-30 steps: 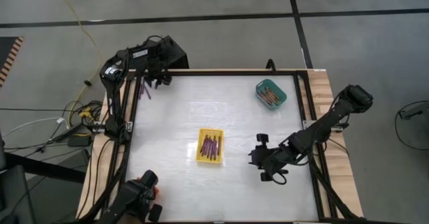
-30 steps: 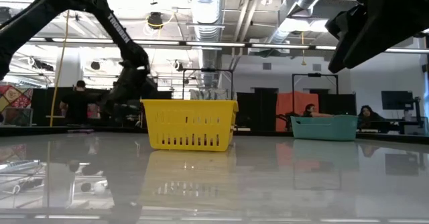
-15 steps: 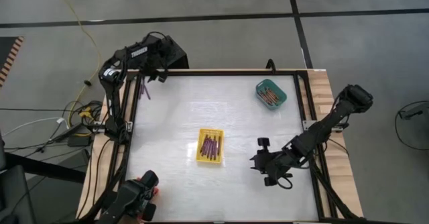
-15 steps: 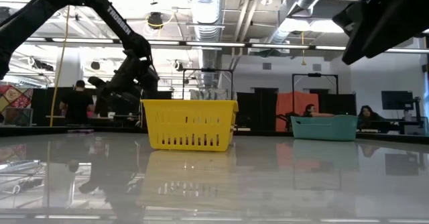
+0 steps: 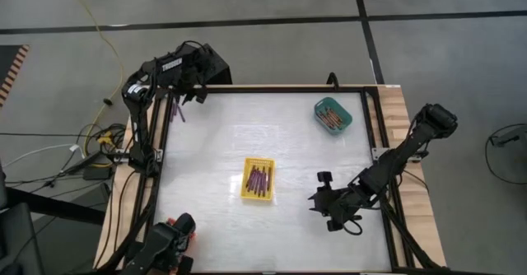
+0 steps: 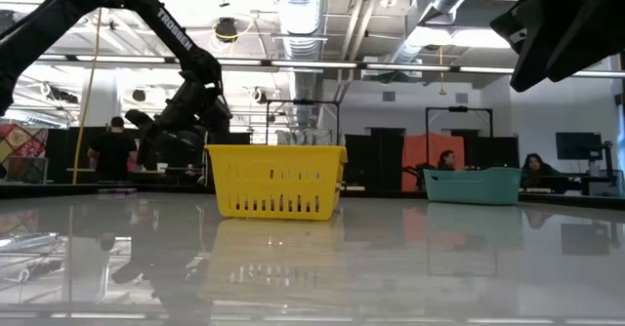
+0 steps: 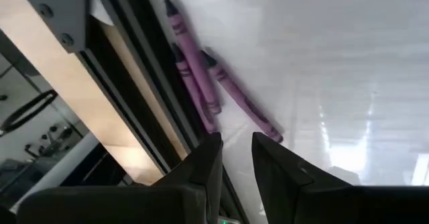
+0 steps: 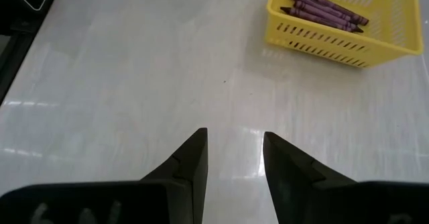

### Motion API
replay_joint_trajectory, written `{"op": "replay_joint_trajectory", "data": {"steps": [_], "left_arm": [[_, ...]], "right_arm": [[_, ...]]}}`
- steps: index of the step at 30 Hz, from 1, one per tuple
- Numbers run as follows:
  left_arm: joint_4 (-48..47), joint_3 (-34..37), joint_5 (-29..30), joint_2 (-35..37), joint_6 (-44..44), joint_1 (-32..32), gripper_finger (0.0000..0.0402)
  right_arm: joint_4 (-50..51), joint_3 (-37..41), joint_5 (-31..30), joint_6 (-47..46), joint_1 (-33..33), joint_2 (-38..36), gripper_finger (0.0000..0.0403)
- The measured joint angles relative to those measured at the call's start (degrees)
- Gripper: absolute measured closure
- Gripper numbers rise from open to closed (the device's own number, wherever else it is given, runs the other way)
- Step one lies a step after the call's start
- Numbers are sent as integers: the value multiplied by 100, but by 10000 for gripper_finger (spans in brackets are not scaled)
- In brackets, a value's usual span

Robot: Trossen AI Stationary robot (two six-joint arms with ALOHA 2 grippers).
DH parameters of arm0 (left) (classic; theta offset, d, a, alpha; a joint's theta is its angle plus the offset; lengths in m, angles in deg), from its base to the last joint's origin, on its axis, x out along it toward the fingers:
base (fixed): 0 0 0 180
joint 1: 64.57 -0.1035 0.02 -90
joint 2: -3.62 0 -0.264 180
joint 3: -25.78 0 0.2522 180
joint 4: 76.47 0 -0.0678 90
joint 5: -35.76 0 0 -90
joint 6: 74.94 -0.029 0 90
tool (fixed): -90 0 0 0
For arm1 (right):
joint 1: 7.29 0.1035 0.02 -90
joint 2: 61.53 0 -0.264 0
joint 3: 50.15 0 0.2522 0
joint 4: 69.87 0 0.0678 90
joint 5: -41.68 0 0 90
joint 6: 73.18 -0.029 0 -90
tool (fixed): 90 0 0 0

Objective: Sort crayons
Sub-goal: Put the violet crayon into the yellow basket

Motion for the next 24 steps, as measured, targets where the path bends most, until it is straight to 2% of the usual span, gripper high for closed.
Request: {"op": "replay_joint_trajectory", "data": {"steps": [5, 12, 16, 20, 24], "left_arm": [[-54, 0, -417, 0, -49, 182, 330], [-33, 0, -654, 0, -74, 426, 330], [13, 0, -994, 6, -316, 611, 330], [607, 0, -912, 9, -478, 798, 330], [1128, -52, -936, 9, -1089, 936, 330]], "right_arm": [[0, 0, -8, 2, 38, 0, 265], [-2, -2, -18, 15, 205, 0, 265], [-22, -2, -238, 16, 219, 0, 265], [-71, -2, -342, 17, 18, 0, 265], [-68, -2, -328, -28, -173, 0, 265]]}}
